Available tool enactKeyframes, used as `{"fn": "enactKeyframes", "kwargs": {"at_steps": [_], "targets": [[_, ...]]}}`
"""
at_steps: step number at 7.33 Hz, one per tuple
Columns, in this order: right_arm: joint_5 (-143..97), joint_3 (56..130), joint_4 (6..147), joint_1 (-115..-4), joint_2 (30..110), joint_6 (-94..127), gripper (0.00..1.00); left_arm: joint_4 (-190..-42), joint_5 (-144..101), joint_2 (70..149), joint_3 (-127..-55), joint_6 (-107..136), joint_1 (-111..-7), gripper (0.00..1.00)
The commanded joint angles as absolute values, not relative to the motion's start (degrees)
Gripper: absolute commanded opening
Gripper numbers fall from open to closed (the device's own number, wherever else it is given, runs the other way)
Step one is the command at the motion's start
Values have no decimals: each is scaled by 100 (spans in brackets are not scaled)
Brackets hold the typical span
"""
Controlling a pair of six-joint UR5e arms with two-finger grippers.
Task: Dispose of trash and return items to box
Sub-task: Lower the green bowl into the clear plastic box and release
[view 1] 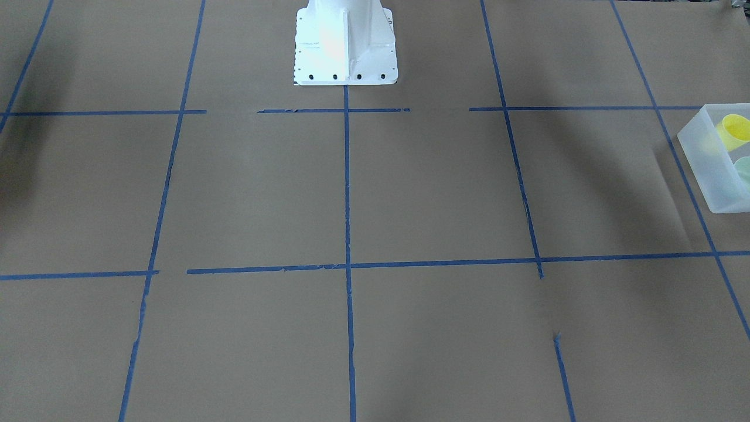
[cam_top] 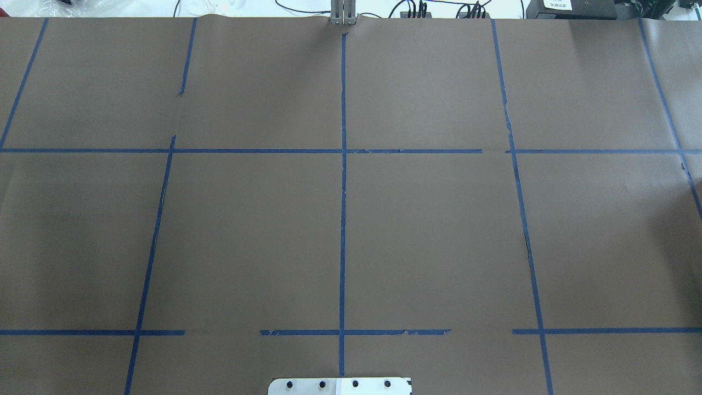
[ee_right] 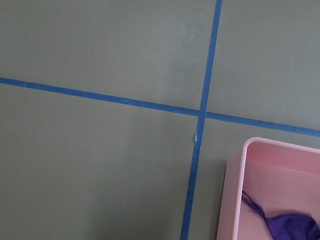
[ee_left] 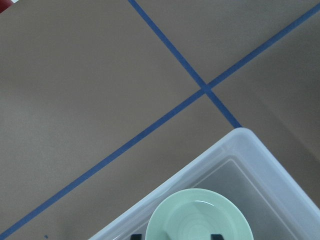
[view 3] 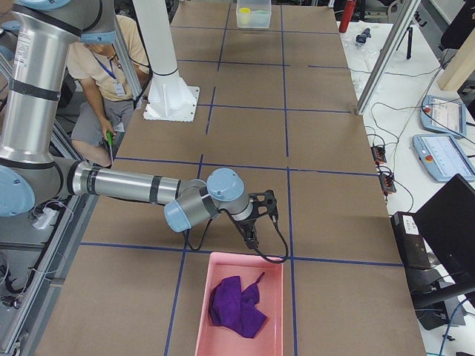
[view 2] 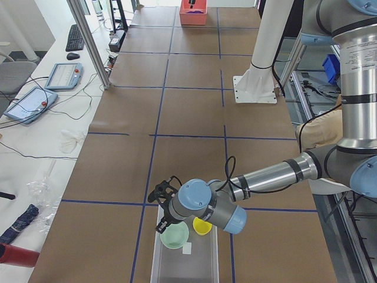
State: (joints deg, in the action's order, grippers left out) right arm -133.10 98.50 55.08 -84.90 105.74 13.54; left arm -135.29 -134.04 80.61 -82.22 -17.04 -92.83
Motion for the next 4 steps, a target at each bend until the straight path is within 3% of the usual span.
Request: {"fn": "enactKeyframes", "kwargs": {"at_steps": [1,3,4], "targets": [[-13324,9835,5546,-8490,10573,1362,100,-12498,-13368,8103,-9318,-647,-8826,100],[-13350,9852,5572,-8499,10565,1415,100,-11717,-13333,7729,-10340,-607,-8833,100],[-13333,9853,5581,-8508,10564,1415,100,-11698,-13342,7334,-10440,-598,-8842,100]]}}
